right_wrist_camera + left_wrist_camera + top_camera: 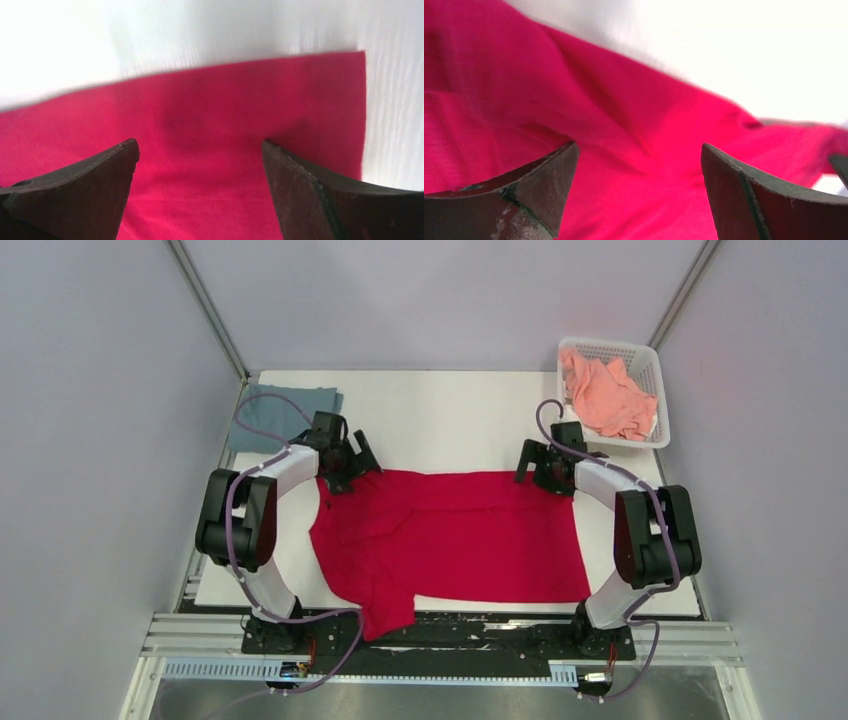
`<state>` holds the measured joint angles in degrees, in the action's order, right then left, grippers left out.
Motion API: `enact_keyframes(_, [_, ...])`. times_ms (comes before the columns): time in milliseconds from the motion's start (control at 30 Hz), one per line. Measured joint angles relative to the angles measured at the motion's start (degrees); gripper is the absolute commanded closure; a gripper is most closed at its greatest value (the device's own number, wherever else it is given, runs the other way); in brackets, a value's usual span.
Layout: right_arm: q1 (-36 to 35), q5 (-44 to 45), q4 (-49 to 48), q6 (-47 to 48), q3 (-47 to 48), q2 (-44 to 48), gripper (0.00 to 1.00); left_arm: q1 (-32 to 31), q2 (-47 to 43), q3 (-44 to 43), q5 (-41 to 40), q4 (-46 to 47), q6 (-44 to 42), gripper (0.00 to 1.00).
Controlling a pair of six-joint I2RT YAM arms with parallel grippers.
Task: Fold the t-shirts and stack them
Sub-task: Fold the flattened tshirt in 1/3 of the way
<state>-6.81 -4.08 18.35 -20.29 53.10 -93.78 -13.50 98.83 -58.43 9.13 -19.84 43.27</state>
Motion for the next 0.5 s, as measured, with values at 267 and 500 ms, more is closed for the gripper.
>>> enact_keyframes(267, [2.47, 4.02, -3.21, -1.86, 1.92, -3.28, 0.00, 2.82, 4.17, -4.87, 1.07, 1.99, 0.13, 0.00])
enact_keyframes(500, [3.91, 4.24, -3.08, -2.51, 5.49, -6.23, 0.00, 3.91, 9.60, -12.00, 3.32, -0.17, 0.33, 0.00])
